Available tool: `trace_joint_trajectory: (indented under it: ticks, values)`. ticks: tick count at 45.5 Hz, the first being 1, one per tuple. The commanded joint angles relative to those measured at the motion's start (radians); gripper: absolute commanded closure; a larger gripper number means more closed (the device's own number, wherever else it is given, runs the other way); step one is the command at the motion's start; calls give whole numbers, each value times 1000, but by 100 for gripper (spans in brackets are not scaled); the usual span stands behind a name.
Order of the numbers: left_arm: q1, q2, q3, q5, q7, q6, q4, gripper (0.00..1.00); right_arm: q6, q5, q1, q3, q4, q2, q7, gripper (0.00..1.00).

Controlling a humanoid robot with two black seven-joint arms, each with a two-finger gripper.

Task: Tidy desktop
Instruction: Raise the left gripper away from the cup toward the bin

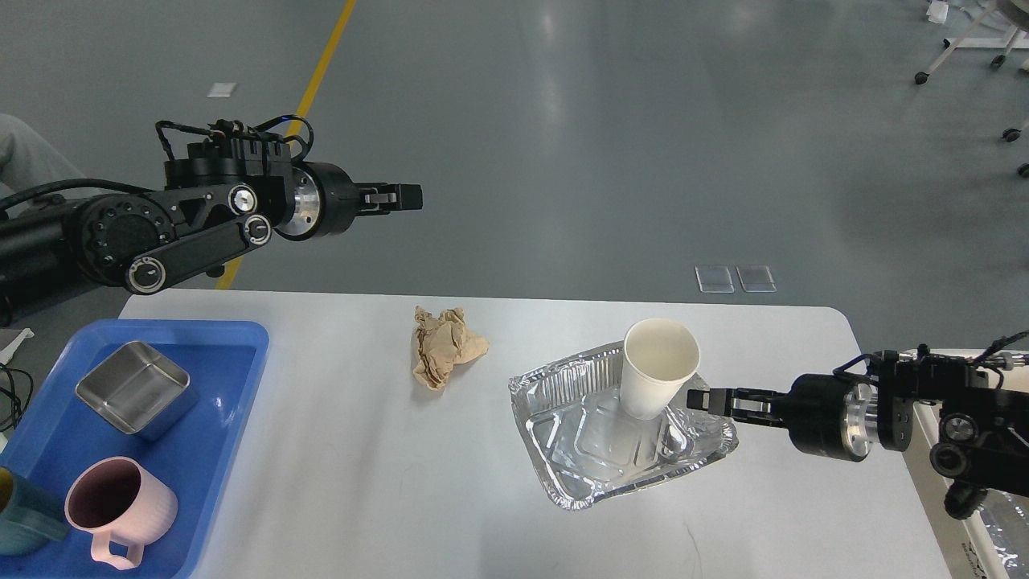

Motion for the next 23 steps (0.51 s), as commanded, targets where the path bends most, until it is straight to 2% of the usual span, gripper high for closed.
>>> trace_joint_trajectory:
  ticks: [1, 6, 11, 14, 17, 21, 23]
  values:
    - [12, 82, 3, -36, 12, 56, -54, 27, 0, 0, 1, 0, -1, 3, 0, 100]
    - [13, 114, 51, -82, 32, 226, -61, 26, 0, 0, -1, 0, -4, 14, 0, 100]
    - [10, 112, 155, -123, 123, 443, -68, 22, 0, 0, -1, 0, -5, 24, 0, 100]
    - [7, 117, 216, -125, 127, 491, -83, 21, 0, 0, -1, 0, -5, 26, 0, 100]
    - [4, 129, 258, -125, 71, 489, -124, 21, 0, 0, -1, 0, -5, 27, 0, 100]
    - [1, 187, 278, -125, -73, 475, -201, 21, 0, 0, -2, 0, -5, 29, 0, 100]
    - [-2, 215, 281, -125, -127, 439, -235, 21, 0, 0, -2, 0, -5, 29, 0, 100]
